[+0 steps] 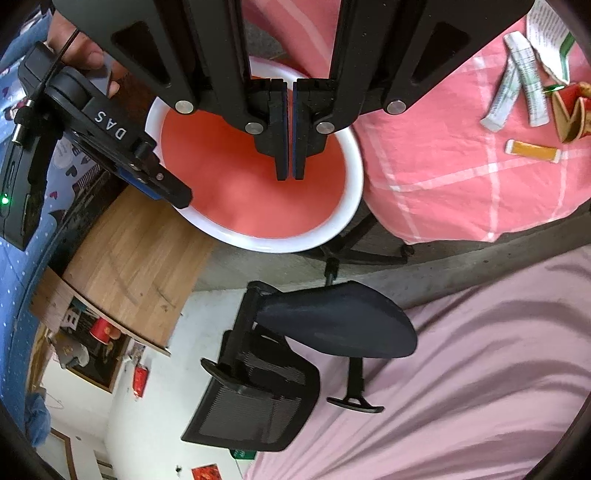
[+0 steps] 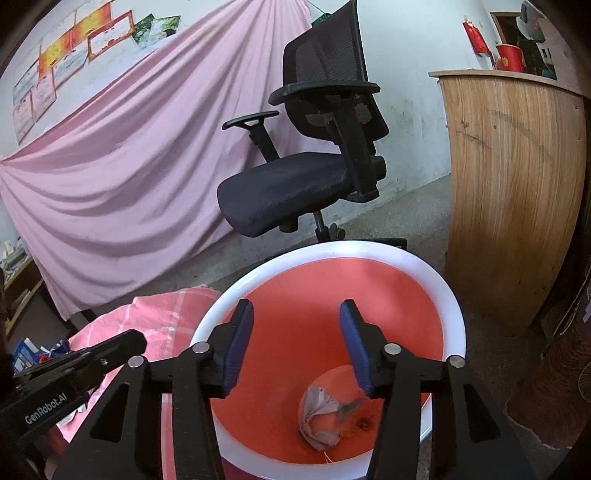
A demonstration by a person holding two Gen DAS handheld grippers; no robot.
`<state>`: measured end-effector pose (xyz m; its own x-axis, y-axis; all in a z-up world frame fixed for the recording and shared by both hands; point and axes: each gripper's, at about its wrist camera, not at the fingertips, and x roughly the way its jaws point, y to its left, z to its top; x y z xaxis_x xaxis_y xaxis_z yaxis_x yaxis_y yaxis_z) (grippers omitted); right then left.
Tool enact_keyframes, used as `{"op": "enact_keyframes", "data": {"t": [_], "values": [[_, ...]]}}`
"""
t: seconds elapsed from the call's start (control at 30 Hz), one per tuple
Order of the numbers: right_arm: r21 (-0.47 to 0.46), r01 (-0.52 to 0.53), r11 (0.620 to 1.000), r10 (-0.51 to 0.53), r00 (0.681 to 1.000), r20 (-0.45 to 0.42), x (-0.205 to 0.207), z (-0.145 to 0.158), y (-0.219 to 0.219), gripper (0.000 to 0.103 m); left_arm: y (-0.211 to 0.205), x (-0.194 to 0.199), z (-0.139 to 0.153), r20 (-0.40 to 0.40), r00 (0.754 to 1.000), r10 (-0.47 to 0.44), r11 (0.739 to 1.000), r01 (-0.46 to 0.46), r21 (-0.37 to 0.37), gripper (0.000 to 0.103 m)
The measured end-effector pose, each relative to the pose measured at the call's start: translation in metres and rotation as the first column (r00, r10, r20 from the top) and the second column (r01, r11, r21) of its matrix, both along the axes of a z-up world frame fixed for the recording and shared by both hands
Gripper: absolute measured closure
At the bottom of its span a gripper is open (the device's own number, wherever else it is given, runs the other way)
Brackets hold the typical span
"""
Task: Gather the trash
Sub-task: 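Move both tools back over the remaining trash on the table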
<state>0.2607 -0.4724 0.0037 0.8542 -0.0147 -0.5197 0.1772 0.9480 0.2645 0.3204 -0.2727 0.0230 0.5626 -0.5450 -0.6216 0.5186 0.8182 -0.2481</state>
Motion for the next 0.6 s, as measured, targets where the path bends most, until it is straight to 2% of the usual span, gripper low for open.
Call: {"op": "enact_keyframes", "data": {"t": [0.13, 0.2, 0.27, 0.33, 0.47, 0.6], "values": [[-0.013, 0.002, 1.000, -0.002, 1.000, 0.025, -0.003, 0.006, 0.004, 0.047, 0.013, -0.005, 0.006, 0.028, 0.999, 0.039, 0.999, -0.039, 0.002, 0.102], [-0.023, 0.003, 1.000, -0.002, 0.999, 0.046, -0.005, 0.010, 0.007, 0.035, 0.017, -0.008, 0.009, 0.043, 0.997, 0.057, 0.998, -0.057, 0.000, 0.098], [-0.026, 0.004, 1.000, -0.002, 0.997, 0.072, -0.008, 0.015, 0.009, 0.032, 0.025, -0.013, 0.014, 0.065, 0.994, 0.084, 0.996, -0.084, -0.006, 0.087], [-0.038, 0.002, 0.999, 0.001, 0.995, 0.102, -0.011, 0.021, 0.014, 0.030, 0.035, -0.019, 0.019, 0.098, 0.988, 0.121, 0.993, -0.120, -0.017, 0.068], [-0.063, -0.004, 0.998, 0.014, 0.987, 0.161, -0.017, 0.031, 0.025, 0.020, 0.052, -0.031, 0.030, 0.166, 0.970, 0.178, 0.984, -0.177, -0.020, 0.063], [-0.090, -0.010, 0.996, 0.030, 0.974, 0.226, -0.026, 0.042, 0.037, 0.009, 0.070, -0.039, 0.039, 0.215, 0.946, 0.241, 0.970, -0.241, -0.030, 0.043]]}}
